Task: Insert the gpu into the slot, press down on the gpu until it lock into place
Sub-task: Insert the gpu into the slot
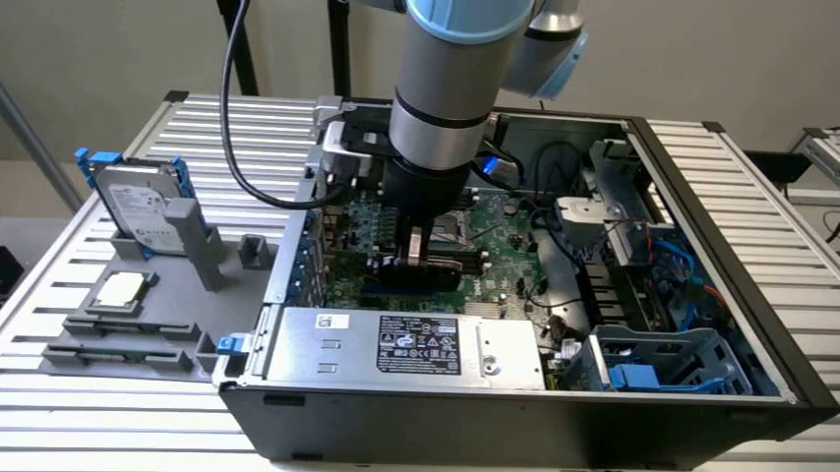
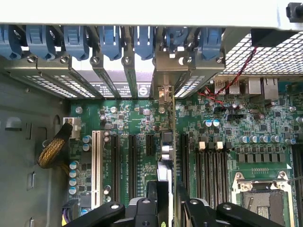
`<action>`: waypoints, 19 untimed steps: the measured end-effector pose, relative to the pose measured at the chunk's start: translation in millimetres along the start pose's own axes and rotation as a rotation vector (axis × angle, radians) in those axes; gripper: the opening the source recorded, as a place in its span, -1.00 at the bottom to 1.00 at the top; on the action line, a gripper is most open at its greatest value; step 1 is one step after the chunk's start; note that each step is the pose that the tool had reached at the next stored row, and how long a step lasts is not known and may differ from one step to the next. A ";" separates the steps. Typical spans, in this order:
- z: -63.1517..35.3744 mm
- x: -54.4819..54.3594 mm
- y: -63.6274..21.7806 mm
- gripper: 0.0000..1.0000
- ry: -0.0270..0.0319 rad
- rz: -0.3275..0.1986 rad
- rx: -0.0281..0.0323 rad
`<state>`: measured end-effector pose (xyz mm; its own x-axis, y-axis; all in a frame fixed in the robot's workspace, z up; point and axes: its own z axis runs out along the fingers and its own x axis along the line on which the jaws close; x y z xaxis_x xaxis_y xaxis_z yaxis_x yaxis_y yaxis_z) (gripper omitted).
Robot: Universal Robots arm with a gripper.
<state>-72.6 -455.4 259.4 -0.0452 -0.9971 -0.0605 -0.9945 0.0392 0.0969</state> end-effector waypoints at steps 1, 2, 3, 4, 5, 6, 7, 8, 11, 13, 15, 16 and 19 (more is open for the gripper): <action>-0.8 -0.2 0.0 -0.47 -0.0003 0.000 -0.0009; -2.2 -0.3 0.2 -0.47 0.0005 0.000 -0.0024; -3.2 -0.6 0.3 -0.47 0.0006 0.000 -0.0031; -3.5 -0.8 0.3 -0.47 0.0006 0.000 -0.0037; -3.5 -0.8 0.4 -0.47 0.0005 0.000 -0.0040; -3.5 -0.8 0.4 -0.47 0.0007 -0.001 -0.0042; -3.5 -1.0 0.4 -0.47 0.0010 -0.001 -0.0044; -3.3 -1.3 0.4 -0.47 0.0010 -0.002 -0.0045; -2.5 -1.9 0.3 -0.47 0.0016 -0.007 -0.0049; -1.8 -1.9 0.3 -0.47 0.0018 -0.009 -0.0059; -1.1 -1.8 0.3 -0.47 0.0020 -0.009 -0.0078; -0.7 -1.8 0.2 -0.47 0.0020 -0.010 -0.0087; 0.3 -1.7 0.1 -0.47 0.0023 -0.010 -0.0116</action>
<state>-72.6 -453.6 259.2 -0.0352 -0.9976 -0.0593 -0.9938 0.0286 0.1078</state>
